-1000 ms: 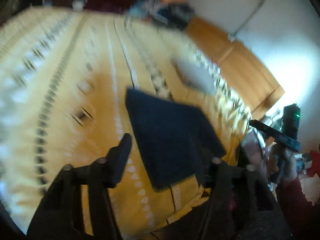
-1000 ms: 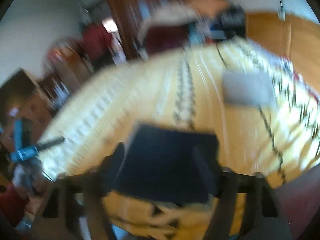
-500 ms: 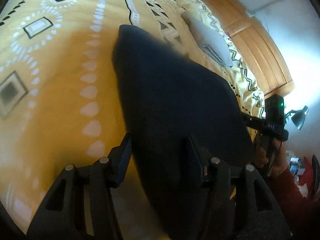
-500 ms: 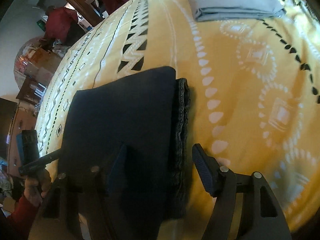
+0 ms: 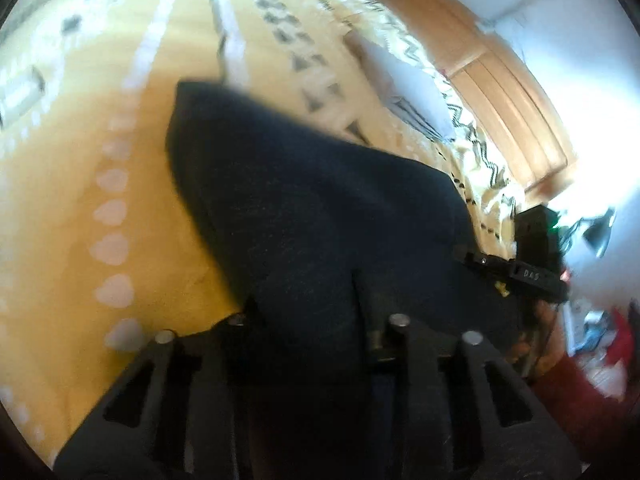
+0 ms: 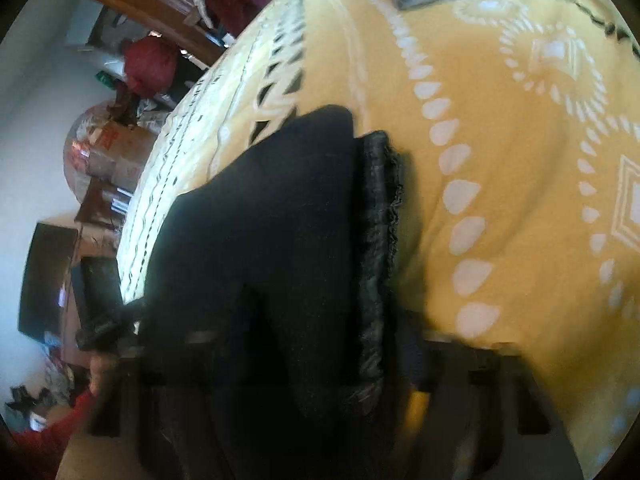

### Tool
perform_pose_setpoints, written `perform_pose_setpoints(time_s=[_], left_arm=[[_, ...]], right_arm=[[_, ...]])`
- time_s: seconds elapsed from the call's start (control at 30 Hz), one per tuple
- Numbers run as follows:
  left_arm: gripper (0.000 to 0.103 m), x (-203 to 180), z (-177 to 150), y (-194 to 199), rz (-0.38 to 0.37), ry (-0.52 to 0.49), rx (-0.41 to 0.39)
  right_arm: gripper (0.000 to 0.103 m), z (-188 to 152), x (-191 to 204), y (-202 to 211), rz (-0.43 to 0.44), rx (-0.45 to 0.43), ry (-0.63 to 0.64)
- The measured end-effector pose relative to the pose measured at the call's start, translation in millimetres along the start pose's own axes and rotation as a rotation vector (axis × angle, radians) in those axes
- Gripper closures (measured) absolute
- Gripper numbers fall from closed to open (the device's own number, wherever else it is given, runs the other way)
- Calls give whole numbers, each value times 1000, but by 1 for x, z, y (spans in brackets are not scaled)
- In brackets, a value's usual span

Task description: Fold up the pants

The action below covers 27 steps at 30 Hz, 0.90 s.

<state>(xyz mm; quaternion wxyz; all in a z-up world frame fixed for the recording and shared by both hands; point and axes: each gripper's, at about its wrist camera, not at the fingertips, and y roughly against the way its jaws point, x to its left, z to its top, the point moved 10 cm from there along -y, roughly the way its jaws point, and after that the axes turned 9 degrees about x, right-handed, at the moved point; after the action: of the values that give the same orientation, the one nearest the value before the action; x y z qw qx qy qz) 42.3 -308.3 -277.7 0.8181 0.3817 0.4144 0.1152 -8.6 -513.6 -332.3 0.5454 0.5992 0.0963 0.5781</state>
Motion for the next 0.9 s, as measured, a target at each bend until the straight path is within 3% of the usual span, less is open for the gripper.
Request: perform_pose_setpoints(time_s=[0.07, 0.2, 0.4, 0.57, 0.67, 0.7, 0.77, 0.8, 0.9], left_arm=[[77, -12, 2, 14, -11, -23, -28], [78, -19, 2, 61, -41, -23, -89], [77, 40, 5, 155, -18, 49, -124], [76, 117, 9, 184, 64, 90, -98], [72, 176, -4, 155, 139, 136, -43], [65, 190, -9, 144, 163, 146, -25], [60, 204, -13, 134, 145, 163, -58], [59, 203, -12, 135, 136, 158, -79], [59, 194, -13, 144, 220, 143, -101]], right_arm=[[70, -2, 19, 8, -45, -30, 54], [75, -5, 64, 40, -30, -110, 92], [75, -8, 157, 45, 74, -130, 164], [76, 8, 220, -24, 152, -62, 208], [76, 9, 227, -84, 141, -2, 224], [76, 7, 222, -103, 132, 23, 223], [72, 7, 205, -137, 54, 41, 219], [67, 8, 194, -148, 84, 46, 176], [58, 7, 185, -144, 83, 48, 156]])
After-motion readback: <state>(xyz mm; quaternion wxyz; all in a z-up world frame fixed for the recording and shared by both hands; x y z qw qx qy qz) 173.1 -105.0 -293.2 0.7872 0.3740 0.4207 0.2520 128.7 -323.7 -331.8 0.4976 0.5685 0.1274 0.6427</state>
